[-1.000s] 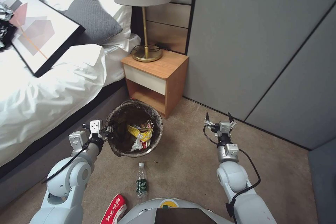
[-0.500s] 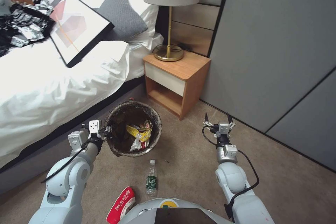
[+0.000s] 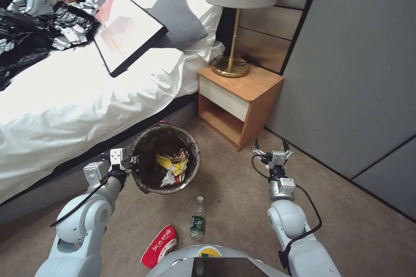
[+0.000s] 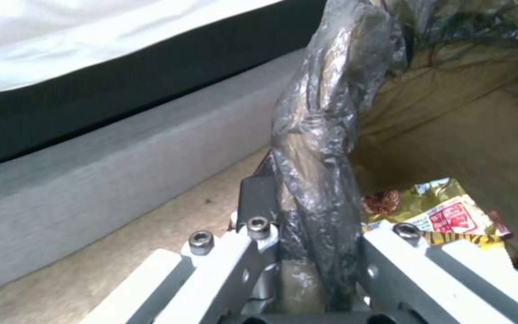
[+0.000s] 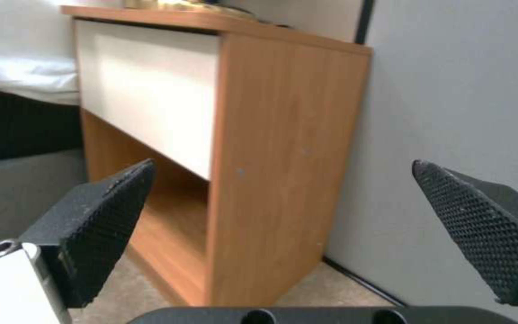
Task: Pick up the trash bin, then pick up the garbage from the floor and place it into the trash bin.
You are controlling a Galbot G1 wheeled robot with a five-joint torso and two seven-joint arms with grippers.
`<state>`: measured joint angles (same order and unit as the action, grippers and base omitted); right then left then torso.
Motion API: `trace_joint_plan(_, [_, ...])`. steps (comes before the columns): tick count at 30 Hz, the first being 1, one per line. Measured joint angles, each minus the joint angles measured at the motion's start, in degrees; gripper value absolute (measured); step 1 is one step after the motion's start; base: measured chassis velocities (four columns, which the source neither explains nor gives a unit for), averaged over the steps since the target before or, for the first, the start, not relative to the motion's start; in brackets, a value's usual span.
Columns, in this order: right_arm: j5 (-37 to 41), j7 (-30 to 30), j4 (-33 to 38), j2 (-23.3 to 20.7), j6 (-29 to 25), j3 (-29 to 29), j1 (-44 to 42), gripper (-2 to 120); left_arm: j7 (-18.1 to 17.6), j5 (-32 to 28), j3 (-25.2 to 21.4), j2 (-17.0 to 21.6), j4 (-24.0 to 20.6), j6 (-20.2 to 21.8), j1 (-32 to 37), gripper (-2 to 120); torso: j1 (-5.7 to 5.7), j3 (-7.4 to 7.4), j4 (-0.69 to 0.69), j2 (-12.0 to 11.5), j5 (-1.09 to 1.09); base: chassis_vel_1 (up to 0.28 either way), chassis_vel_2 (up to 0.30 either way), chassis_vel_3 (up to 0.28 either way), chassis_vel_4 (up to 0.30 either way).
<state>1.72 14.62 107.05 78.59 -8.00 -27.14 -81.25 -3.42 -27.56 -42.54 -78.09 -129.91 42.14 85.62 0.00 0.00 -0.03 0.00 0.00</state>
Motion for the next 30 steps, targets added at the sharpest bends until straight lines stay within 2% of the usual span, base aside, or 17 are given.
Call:
trace_joint_plan(9, [-0.14,-0.01,0.00,0.13,-0.51,-0.37,-0.20,100,0.21,0.23,0.07,0.04,0.22,0.00,-0.03,0,0.00,0.00,0.01,0.00,0.00,0.050,0.072,0.053,0.062])
trace_joint_plan(30, [-1.17,0.09,-0.21,0.50,0.45,-0.24,-0.10,100,0.93,2.11,0.13,-0.15,1.05,-0.13,0.10,0,0.00,0.00,0.00,0.00,0.00,0.004,-0.001,0.000,0.005])
